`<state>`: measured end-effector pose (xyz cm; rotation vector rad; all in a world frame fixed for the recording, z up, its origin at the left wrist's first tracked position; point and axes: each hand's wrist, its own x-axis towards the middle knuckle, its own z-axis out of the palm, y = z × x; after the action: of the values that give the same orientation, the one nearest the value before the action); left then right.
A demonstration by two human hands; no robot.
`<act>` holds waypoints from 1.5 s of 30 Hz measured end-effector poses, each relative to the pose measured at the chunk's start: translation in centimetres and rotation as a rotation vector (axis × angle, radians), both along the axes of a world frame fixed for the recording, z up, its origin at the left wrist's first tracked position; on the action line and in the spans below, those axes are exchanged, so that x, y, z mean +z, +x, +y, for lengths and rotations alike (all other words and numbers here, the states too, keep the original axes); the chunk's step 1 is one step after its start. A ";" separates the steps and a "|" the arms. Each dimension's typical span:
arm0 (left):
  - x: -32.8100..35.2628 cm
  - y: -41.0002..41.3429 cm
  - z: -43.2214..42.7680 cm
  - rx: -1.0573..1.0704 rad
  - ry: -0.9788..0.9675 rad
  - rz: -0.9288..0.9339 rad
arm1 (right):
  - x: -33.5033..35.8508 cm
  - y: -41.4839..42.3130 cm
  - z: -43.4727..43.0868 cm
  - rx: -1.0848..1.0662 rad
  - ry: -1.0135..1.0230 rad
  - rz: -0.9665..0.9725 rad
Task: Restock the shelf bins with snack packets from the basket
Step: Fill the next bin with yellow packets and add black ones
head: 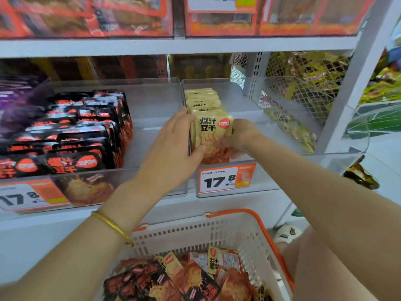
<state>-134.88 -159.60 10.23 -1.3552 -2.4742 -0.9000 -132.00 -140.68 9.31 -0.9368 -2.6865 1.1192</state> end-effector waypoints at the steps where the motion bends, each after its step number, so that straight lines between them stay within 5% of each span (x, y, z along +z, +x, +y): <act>1: 0.0 0.0 0.0 -0.004 0.000 0.000 | -0.1 -0.3 -0.1 -0.023 -0.062 0.032; 13: -0.1 0.0 0.1 -0.006 0.025 -0.022 | -0.2 -0.8 0.2 -0.075 -0.239 0.053; 30: -0.1 0.3 0.1 0.026 0.017 -0.019 | 1.0 0.3 -0.8 -0.077 -0.225 0.025; 34: -0.1 2.6 -2.2 -0.003 0.238 0.159 | 4.5 5.6 -2.5 -0.063 -0.037 0.296; 37: -3.6 5.5 -5.1 -0.126 0.221 0.216 | 5.5 11.8 -5.7 0.023 -0.180 0.473; 41: -10.5 6.7 -6.9 -0.177 -0.154 0.056 | -3.3 11.4 -8.8 0.239 -0.220 -0.141; 45: -13.5 5.9 -6.7 -0.083 -0.321 -0.118 | -18.3 7.9 -8.0 0.336 0.025 -0.634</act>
<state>-129.02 -166.27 -3.25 -1.5527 -2.7639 -0.6331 -124.14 -148.68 -9.01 -0.9932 -3.4664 0.9483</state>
